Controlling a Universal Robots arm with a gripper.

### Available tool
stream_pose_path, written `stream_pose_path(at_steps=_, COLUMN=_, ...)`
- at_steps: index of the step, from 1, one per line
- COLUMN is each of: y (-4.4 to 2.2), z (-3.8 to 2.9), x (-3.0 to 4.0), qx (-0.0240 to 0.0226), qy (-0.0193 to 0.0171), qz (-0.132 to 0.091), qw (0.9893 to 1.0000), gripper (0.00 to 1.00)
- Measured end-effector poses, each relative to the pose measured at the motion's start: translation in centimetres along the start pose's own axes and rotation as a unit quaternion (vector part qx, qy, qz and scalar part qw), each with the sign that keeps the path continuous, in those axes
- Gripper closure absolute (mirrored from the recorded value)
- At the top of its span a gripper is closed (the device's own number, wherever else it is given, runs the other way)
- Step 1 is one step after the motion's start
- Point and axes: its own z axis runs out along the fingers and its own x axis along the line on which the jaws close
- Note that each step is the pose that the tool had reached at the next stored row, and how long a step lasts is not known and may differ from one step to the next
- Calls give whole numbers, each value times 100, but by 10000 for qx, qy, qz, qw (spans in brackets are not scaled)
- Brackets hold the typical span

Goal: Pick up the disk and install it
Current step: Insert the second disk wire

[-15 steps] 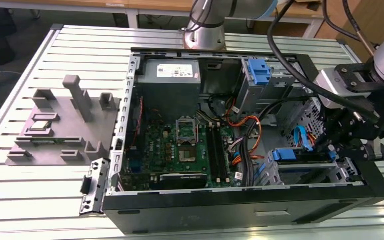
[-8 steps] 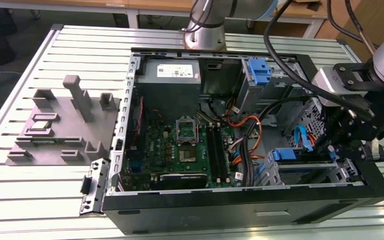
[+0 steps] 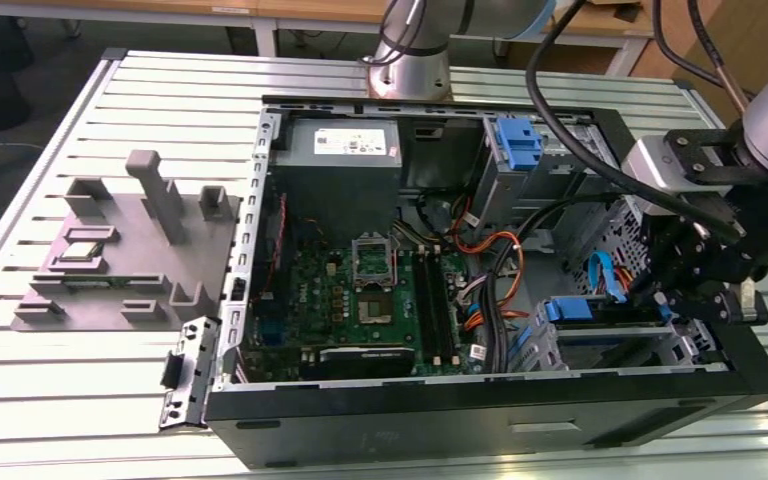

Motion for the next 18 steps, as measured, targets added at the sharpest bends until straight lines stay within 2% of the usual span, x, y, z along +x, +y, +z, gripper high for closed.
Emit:
stream_pose_path(at_steps=4, y=0, z=0, x=0, qx=0, qy=0, qz=0, qw=10000, gripper=80)
stream_pose_path(at_steps=5, y=0, z=1, x=0, qx=0, qy=0, qz=0, qw=10000, gripper=84)
stream_pose_path(at_steps=18, y=10, z=18, x=9, qx=1, qy=0, qz=7, qw=10000, gripper=84)
